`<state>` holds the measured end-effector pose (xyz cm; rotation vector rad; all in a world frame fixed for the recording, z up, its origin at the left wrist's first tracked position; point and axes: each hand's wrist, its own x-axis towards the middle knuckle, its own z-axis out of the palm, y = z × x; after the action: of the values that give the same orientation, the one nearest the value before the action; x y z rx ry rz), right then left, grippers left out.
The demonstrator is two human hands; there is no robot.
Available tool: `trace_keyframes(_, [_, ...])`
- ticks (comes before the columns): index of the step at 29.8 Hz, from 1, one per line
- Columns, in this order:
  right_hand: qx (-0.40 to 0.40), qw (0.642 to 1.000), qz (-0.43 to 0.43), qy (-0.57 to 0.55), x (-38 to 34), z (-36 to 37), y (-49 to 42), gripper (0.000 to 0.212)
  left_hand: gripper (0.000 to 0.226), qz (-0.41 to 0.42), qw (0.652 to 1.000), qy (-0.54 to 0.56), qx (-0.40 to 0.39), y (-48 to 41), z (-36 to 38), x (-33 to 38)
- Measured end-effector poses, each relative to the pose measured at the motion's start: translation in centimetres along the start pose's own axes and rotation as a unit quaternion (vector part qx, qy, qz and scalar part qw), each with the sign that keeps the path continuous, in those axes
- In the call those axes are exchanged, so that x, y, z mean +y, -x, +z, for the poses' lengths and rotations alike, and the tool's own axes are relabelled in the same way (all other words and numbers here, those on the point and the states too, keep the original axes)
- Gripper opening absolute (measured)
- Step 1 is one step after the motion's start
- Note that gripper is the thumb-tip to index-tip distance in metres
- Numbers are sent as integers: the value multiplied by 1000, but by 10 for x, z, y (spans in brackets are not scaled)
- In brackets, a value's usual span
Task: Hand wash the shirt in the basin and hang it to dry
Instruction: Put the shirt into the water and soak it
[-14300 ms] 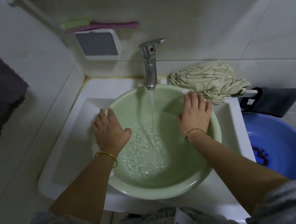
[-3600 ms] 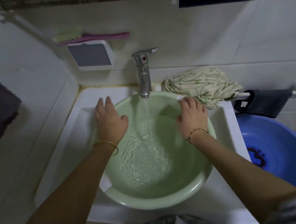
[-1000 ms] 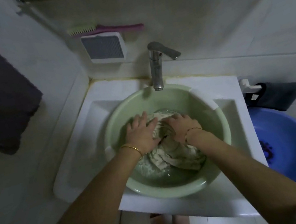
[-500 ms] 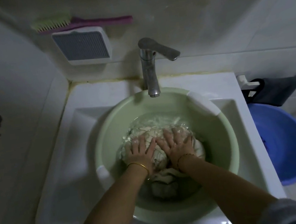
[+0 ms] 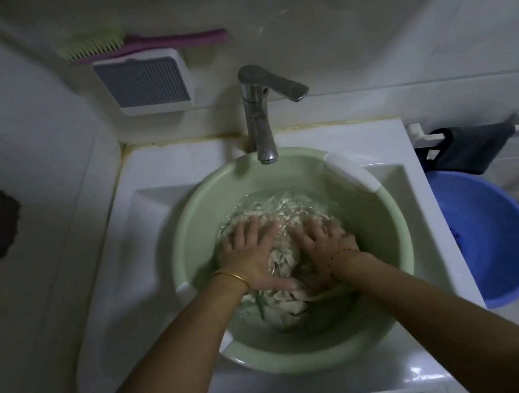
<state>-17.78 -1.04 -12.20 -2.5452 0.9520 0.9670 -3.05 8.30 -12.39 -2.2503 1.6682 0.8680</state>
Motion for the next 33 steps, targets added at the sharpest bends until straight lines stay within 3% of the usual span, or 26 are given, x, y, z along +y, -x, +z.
trace_keyframes(3, [0, 999, 22, 40, -5, 16, -7, 102, 132, -8, 998, -38, -58, -8, 19, 3])
trace_keyframes(9, [-24, 995, 66, 72, -19, 19, -17, 107, 120, -39, 993, -82, -70, -17, 28, 9])
trace_keyframes(15, [-35, 999, 16, 15, -5, 8, -20, 108, 114, -12, 997, -7, -73, -10, 7, 4])
trace_keyframes(18, [-54, 996, -53, -49, 5, -21, -13, 105, 99, 0, 999, 25, -38, -4, -8, -2])
trace_keyframes(21, [-36, 991, -102, -76, -2, -51, 8, 65, 87, 27, 999, 28, 22, 9, -23, -2])
trace_keyframes(24, [51, 984, -121, -120, -7, -76, 29, 34, 69, 42, 987, 82, 129, 29, -44, 1])
trace_keyframes(26, [106, 976, -106, -158, -8, -88, 42, 33, 55, 38, 968, 124, 217, 41, -56, 2])
trace_keyframes(28, [126, 976, -114, -138, -13, -96, 49, 39, 49, 40, 955, 144, 256, 48, -64, 0])
trace_keyframes(33, [-8, 990, -137, -31, -24, -115, 55, 42, 55, 44, 965, 146, 215, 58, -90, -2])
